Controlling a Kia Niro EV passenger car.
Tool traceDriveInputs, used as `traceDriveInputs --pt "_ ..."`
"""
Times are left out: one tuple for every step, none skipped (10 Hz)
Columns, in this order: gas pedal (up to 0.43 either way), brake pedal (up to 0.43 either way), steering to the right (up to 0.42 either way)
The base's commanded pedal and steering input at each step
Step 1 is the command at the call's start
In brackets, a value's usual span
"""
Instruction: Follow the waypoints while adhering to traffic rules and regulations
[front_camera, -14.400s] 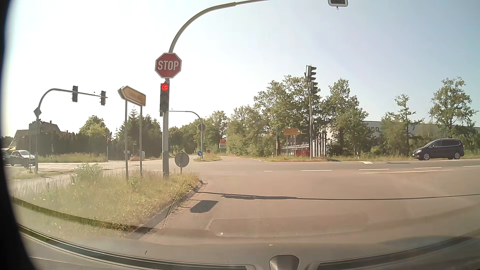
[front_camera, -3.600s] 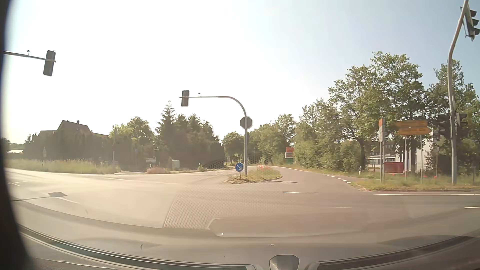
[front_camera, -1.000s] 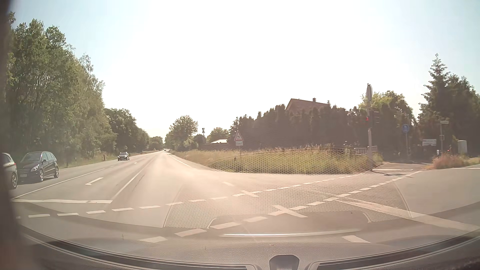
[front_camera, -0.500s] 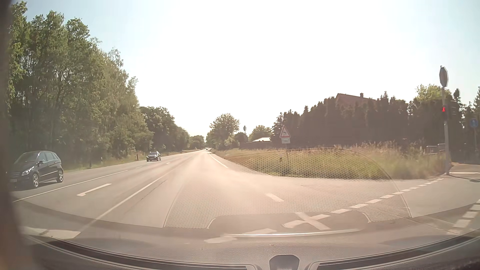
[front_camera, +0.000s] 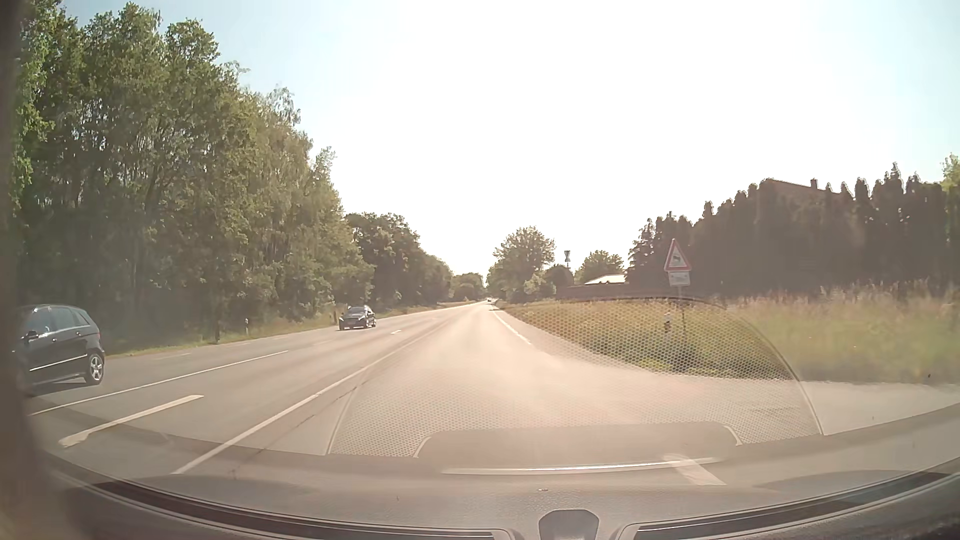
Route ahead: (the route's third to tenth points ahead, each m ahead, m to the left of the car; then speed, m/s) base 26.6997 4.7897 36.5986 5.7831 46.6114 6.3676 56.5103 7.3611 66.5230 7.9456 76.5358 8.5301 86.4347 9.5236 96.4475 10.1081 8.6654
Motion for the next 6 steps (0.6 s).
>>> traceDriveInputs --pt "0.287 0.006 -0.089" --pt "0.287 0.006 -0.075" --pt "0.287 0.006 -0.059" --pt "0.287 0.006 -0.044" --pt "0.287 0.006 -0.028" --pt "0.299 0.006 -0.018"
